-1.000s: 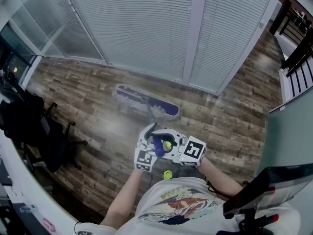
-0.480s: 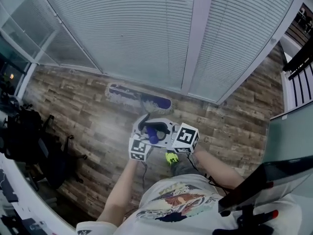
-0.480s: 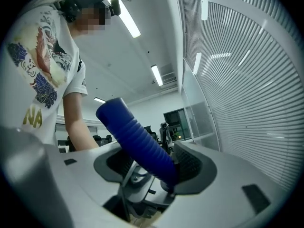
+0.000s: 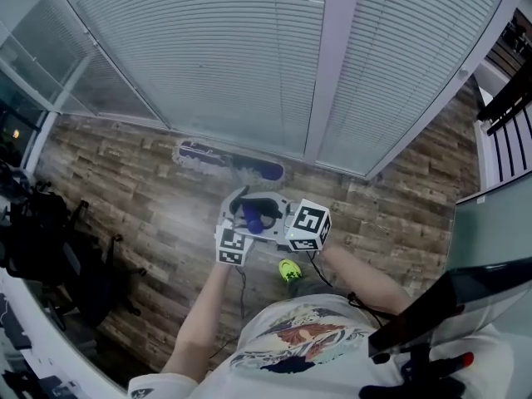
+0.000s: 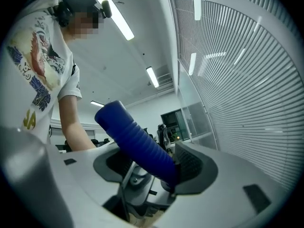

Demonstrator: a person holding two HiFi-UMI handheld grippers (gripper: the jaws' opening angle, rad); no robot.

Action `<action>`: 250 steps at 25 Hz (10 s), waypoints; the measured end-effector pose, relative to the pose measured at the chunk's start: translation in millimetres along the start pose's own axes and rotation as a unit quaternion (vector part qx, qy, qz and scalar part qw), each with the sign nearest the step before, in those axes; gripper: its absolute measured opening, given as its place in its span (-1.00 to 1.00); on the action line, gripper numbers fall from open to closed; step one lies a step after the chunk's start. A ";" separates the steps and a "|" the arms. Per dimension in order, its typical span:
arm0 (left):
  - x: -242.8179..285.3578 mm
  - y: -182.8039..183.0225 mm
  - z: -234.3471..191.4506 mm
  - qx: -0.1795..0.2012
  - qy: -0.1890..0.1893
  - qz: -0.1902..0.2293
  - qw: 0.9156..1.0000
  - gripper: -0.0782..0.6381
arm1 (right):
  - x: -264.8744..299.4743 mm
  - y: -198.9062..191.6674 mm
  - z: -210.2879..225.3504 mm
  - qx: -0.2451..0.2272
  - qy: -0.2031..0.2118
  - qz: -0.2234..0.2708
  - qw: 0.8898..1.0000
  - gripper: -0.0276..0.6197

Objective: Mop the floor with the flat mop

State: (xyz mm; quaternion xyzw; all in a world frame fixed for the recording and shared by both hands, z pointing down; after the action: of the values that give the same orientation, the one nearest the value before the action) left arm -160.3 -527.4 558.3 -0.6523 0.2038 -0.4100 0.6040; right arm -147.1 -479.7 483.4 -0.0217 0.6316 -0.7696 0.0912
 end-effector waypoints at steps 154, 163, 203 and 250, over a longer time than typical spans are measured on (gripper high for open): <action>-371.9 -62.6 553.6 0.024 -0.156 0.053 0.986 -0.45 | -280.9 -100.5 -586.5 -0.046 -0.154 -0.024 0.987 -0.23; -454.8 -101.9 676.5 0.032 -0.133 0.039 0.990 -0.45 | -351.9 -128.1 -720.9 -0.052 -0.129 -0.017 0.990 -0.23; -311.4 -66.7 440.2 0.027 -0.190 0.063 0.979 -0.45 | -204.7 -95.5 -480.4 -0.047 -0.152 -0.020 0.987 -0.20; -220.0 -57.9 373.8 0.101 -0.128 0.023 0.986 -0.51 | -199.5 -74.5 -370.3 -0.026 -0.083 -0.010 0.996 -0.11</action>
State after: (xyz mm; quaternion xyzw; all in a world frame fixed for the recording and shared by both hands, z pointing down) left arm -9.3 -117.0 574.6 -0.6301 0.0973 -0.3280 0.6970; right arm -14.5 -73.8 498.0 -0.0936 0.6416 -0.7493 0.1350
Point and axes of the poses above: the fingertips, and each gripper's own axes: x forward along the fingers, z to its right, y out of its top, the point moved 4 cm from there along -x, backward along the fingers, and after that the axes turned 3 degrees about -x, right-handed, at the moved point
